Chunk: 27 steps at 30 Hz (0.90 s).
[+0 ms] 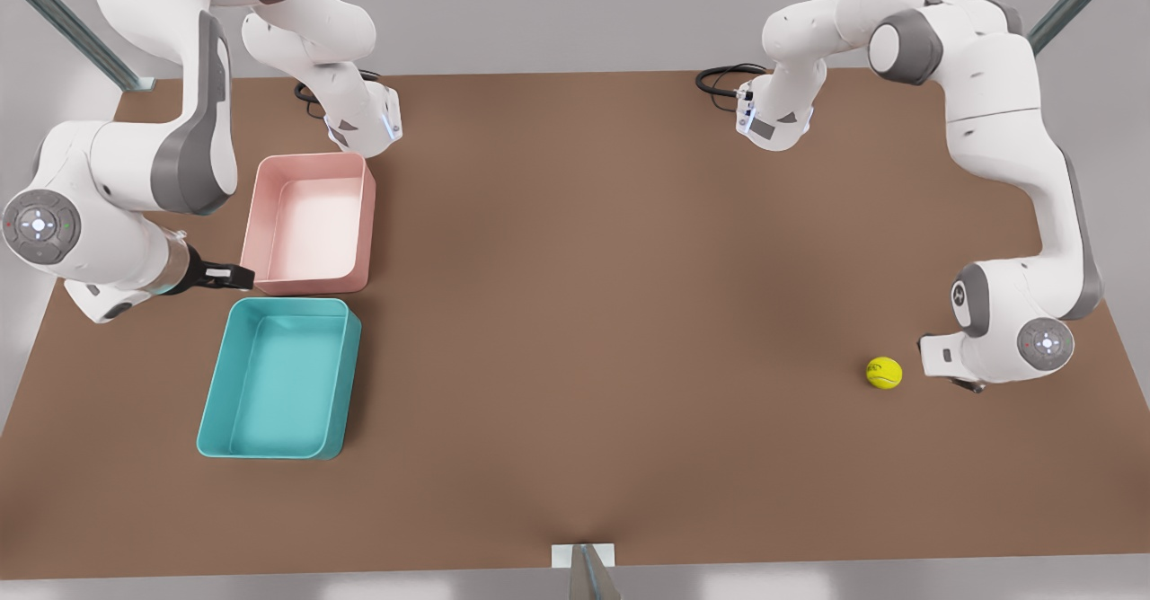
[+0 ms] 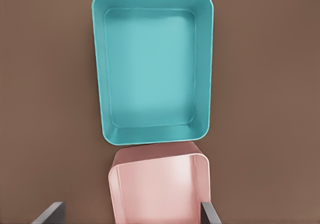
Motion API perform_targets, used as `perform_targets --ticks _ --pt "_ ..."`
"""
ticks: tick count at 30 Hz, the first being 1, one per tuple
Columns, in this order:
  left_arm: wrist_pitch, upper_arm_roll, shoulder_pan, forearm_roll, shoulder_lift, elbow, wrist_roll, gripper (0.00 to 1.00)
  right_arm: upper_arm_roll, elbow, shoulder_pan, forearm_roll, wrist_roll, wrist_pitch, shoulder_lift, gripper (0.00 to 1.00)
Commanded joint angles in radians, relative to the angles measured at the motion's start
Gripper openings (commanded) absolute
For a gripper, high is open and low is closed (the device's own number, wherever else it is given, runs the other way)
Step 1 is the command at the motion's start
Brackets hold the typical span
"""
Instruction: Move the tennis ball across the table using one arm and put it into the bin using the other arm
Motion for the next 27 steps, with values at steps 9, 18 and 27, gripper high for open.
perform_targets --ticks 9,18,27 --pt "0.19 0.003 0.043 0.018 0.07 -0.082 0.833 0.21 -0.001 0.004 0.001 0.011 -0.001 -0.007 0.002 1.0" --pt "0.25 0.009 0.069 0.019 0.104 -0.114 0.718 0.21 -0.001 0.007 -0.001 0.014 0.01 -0.015 0.002 1.0" --pt "0.299 0.037 0.066 0.036 0.118 -0.159 0.715 0.21 -0.001 0.007 0.001 0.014 0.011 -0.015 0.002 1.0"
